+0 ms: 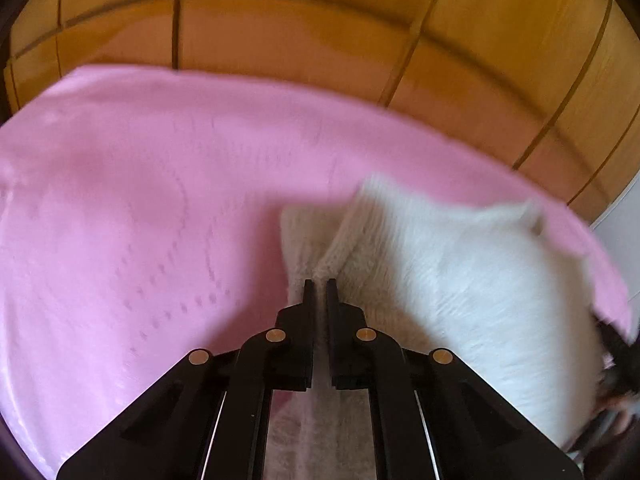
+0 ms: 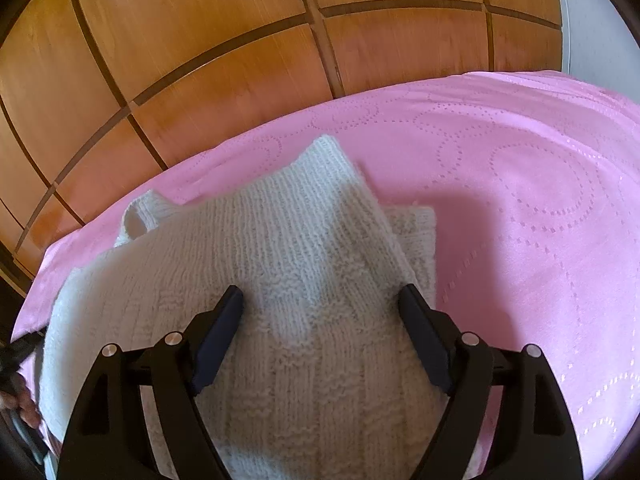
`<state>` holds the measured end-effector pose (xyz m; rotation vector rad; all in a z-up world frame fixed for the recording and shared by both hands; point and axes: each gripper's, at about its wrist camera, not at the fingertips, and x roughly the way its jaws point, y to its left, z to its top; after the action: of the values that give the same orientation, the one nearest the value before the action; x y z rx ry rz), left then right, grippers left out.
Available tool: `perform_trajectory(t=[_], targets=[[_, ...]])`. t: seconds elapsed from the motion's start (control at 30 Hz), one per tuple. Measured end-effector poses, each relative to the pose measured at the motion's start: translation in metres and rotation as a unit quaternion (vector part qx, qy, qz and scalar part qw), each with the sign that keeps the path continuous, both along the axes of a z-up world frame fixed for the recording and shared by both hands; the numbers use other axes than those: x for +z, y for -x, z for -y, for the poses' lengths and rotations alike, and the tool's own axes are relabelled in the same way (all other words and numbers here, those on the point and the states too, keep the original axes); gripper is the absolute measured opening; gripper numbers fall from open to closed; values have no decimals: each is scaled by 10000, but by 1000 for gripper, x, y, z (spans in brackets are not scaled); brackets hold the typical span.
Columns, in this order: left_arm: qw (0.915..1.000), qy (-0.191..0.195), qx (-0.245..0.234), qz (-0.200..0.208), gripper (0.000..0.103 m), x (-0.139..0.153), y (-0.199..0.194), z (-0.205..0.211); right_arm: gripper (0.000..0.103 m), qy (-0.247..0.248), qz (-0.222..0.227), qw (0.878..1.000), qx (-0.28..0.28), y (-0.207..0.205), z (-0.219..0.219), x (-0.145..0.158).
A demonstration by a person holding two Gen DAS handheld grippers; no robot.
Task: Fold small clothes
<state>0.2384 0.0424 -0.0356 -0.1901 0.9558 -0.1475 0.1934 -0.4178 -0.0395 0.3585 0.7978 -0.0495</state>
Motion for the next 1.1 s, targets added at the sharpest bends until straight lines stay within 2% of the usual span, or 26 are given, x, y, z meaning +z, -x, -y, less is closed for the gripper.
perform_trajectory(t=[0.1, 0.13, 0.2, 0.27, 0.33, 0.5, 0.63, 0.83, 0.9, 0.93, 1.0, 1.03, 1.1], targets=[[9981, -562, -14, 248, 4, 5, 7, 15, 80, -29, -120, 9999, 81, -1, 2, 7], [9978, -606, 3, 267, 5, 7, 10, 15, 81, -99, -140, 9998, 115, 1, 4, 10], [9973, -633, 80, 357, 16, 15, 16, 14, 83, -289, -83, 9995, 126, 9, 12, 20], [9969, -620, 150, 455, 34, 22, 27, 12, 88, -305, 28, 9995, -14, 21, 22, 27], [9973, -455, 191, 545, 41, 28, 39, 10, 89, -481, 65, 9988, -67, 33, 35, 28], [9961, -480, 59, 733, 41, 31, 63, 23, 89, -1055, -241, 9941, 28, 48, 51, 2], [9937, -667, -203, 882, 41, 33, 82, 41, 87, -1369, -174, 9900, 282, 61, 46, -6], [9902, -836, -409, 1040, 41, 36, 97, 59, 71, -1408, -283, 9879, 591, 72, 33, -5], [9893, -893, -431, 1066, 41, 37, 99, 63, 59, -1374, -316, 9882, 598, 73, 32, -6], [9891, -900, -448, 1077, 42, 37, 100, 64, 56, -1344, -325, 9885, 606, 73, 32, -7], [9887, -908, -473, 1092, 58, 36, 101, 66, 44, -1252, -350, 9895, 627, 71, 29, -7], [9886, -886, -483, 1119, 61, 36, 101, 66, 42, -1233, -359, 9896, 647, 71, 28, -7], [9887, -867, -498, 1116, 61, 35, 102, 67, 41, -1216, -396, 9897, 648, 69, 26, -7]])
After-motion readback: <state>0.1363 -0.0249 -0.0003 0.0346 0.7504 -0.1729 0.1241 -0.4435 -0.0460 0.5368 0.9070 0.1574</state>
